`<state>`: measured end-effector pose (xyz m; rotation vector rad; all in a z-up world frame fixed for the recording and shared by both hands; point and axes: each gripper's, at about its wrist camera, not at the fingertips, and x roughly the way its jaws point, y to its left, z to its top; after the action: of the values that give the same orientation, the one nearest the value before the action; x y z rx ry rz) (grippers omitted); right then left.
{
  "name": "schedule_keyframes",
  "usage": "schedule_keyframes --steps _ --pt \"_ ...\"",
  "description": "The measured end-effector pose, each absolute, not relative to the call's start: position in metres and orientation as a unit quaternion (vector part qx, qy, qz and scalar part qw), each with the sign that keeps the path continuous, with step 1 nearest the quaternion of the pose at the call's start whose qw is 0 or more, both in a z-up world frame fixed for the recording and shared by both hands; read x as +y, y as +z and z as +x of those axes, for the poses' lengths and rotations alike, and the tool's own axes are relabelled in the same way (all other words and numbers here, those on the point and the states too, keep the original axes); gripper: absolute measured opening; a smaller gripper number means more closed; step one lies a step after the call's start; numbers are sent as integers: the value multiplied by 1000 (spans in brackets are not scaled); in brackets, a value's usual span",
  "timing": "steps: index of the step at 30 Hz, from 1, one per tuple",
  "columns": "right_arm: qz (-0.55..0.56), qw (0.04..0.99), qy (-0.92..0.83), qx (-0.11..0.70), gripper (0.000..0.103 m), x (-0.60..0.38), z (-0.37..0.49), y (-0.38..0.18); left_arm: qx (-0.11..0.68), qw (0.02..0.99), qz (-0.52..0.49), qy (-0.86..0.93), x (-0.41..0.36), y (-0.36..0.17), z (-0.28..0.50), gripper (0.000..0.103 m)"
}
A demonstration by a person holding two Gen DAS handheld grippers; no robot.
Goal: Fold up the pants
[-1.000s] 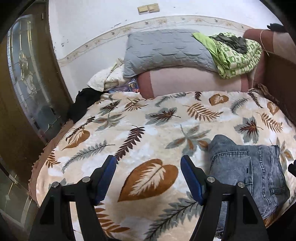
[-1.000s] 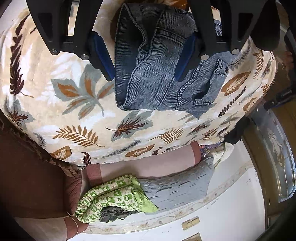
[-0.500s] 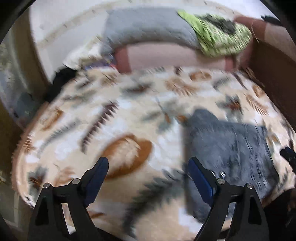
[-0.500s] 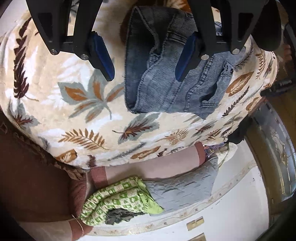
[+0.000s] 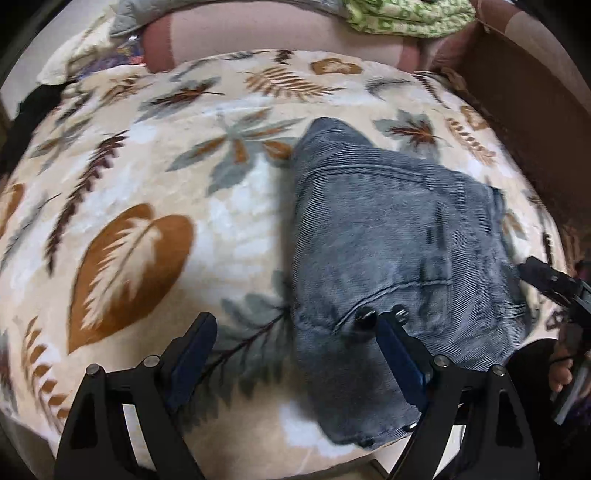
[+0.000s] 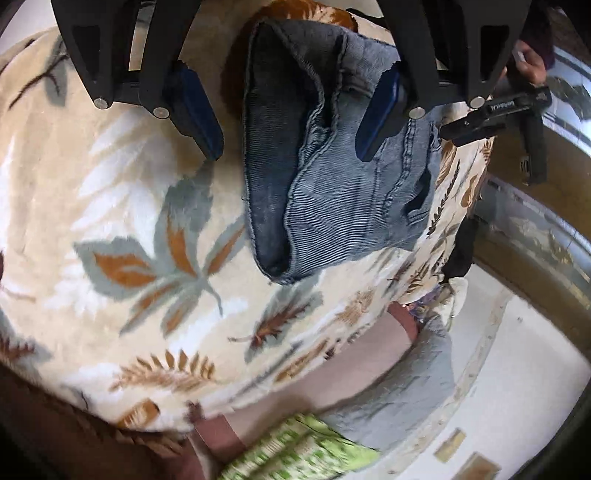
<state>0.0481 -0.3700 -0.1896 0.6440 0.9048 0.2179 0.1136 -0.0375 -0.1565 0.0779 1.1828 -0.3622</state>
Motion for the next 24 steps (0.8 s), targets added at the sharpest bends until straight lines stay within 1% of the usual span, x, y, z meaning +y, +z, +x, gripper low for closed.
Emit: schedule_keyframes --steps 4,8,18,24 --pt "320 843 99 421 77 -372 51 -190 561 806 33 -184 -43 -163 124 88" --pt "310 852 99 411 77 -370 49 -185 565 805 6 -183 -40 -165 129 88" --pt "298 850 105 422 77 -359 54 -186 568 793 -14 -220 -53 -166 117 88" --pt "240 875 70 415 77 -348 52 -180 572 793 -19 -208 -47 -168 113 88"
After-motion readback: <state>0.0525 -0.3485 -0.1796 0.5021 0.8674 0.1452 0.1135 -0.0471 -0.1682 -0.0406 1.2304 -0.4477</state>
